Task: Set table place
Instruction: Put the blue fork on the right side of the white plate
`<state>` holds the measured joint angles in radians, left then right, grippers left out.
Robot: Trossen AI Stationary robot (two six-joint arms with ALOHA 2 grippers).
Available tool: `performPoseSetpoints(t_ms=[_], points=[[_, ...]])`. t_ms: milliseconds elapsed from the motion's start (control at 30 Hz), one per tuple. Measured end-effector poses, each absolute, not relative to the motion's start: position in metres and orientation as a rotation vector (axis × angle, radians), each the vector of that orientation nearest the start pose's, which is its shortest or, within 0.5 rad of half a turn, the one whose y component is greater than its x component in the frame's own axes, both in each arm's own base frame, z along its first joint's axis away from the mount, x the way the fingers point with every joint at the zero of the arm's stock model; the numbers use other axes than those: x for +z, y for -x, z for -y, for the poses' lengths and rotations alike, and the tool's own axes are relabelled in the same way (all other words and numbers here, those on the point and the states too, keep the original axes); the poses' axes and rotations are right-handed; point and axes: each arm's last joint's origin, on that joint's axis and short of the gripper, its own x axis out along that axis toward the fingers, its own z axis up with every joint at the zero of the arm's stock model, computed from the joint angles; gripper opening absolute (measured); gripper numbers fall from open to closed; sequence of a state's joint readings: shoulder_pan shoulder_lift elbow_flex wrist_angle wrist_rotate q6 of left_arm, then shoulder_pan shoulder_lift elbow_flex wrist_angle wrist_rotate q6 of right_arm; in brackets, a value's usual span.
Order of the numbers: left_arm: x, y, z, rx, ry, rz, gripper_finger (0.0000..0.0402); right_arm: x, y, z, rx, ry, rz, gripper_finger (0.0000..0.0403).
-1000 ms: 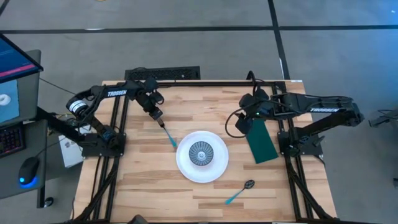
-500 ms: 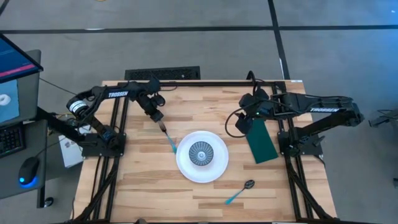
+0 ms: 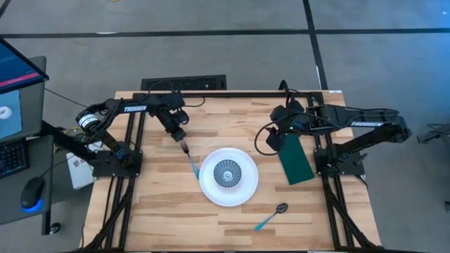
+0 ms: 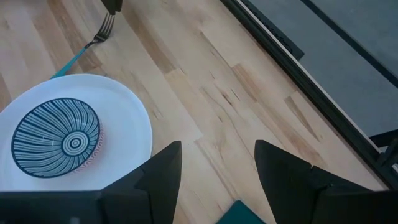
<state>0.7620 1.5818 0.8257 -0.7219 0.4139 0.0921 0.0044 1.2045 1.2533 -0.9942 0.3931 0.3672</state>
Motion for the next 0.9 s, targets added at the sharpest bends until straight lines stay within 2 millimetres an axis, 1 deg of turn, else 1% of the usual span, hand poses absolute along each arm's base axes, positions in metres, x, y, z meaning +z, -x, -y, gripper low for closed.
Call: performPoseSetpoints(t_ms=[267, 600, 900], points=[[0.15, -0.19, -0.163, 0.179, 0.779, -1.216, 0.0086, 0.345, -0.222, 0.01, -0.523, -0.148, -0.85, 0.0225], [0.15, -0.189, -0.158, 0.139, 0.805, -1.246, 0.0086, 0.345, -0.222, 0.01, -0.523, -0.148, -0.85, 0.0225], [0.15, -0.206, -0.143, 0.083, 0.745, -1.239, 0.0086, 0.345, -0.223, 0.01, -0.523, -0.148, -0.851, 0.0225]])
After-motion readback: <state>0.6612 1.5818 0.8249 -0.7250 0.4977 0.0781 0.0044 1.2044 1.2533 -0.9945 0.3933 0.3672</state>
